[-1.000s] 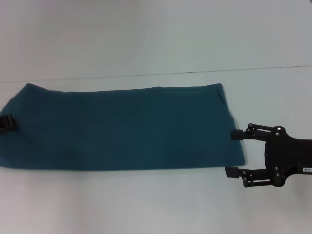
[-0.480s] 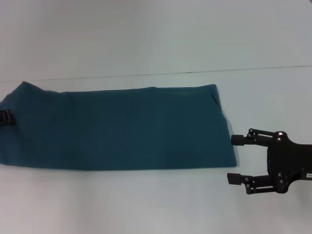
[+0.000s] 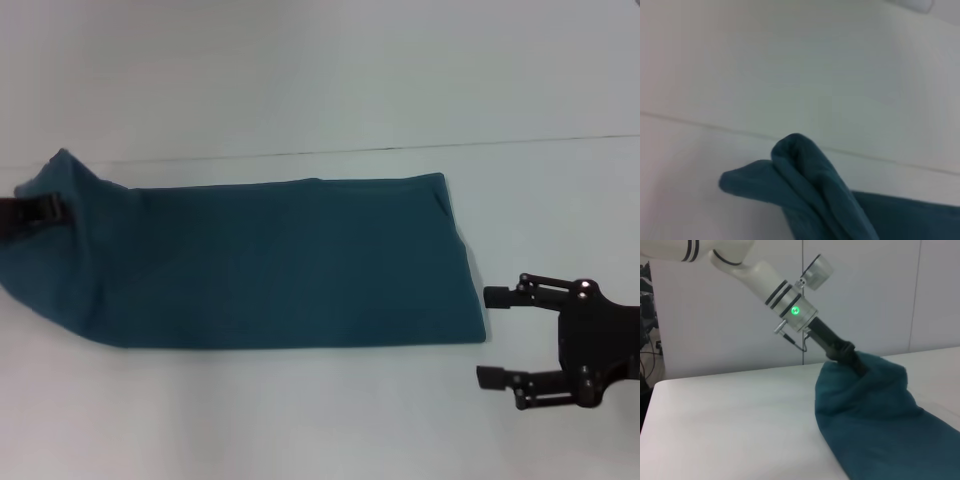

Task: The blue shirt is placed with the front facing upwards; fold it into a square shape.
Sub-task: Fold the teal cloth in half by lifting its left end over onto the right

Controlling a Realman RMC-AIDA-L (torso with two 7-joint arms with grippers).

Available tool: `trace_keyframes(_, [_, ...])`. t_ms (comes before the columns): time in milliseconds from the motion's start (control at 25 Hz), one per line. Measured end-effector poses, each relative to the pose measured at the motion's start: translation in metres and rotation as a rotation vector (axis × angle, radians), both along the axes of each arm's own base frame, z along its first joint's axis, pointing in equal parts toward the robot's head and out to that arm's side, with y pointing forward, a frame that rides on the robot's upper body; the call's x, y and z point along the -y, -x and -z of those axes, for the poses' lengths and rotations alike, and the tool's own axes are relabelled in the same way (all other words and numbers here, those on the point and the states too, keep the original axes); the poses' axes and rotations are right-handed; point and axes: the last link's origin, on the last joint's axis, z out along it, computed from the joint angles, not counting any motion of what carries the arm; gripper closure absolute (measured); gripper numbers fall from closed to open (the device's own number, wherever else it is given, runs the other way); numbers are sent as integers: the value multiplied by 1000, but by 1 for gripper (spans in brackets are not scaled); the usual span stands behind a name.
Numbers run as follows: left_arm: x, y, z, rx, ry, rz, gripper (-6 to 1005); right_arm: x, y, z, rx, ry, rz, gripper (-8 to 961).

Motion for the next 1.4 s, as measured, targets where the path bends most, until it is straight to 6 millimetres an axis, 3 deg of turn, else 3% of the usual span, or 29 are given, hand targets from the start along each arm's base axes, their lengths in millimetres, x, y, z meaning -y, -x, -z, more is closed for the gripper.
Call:
trace_keyframes(360, [-4,-30,10,28,33,72,954,8,-7,-7,1,8,6,41])
trace_keyframes(840, [-17,-86,28,23,92,188,954,15,-14,-10,3,4,27,41])
trace_keyframes(1400, [-25,-143,74,-11,181,288,955,22,-25,-17,5,-22,66,41])
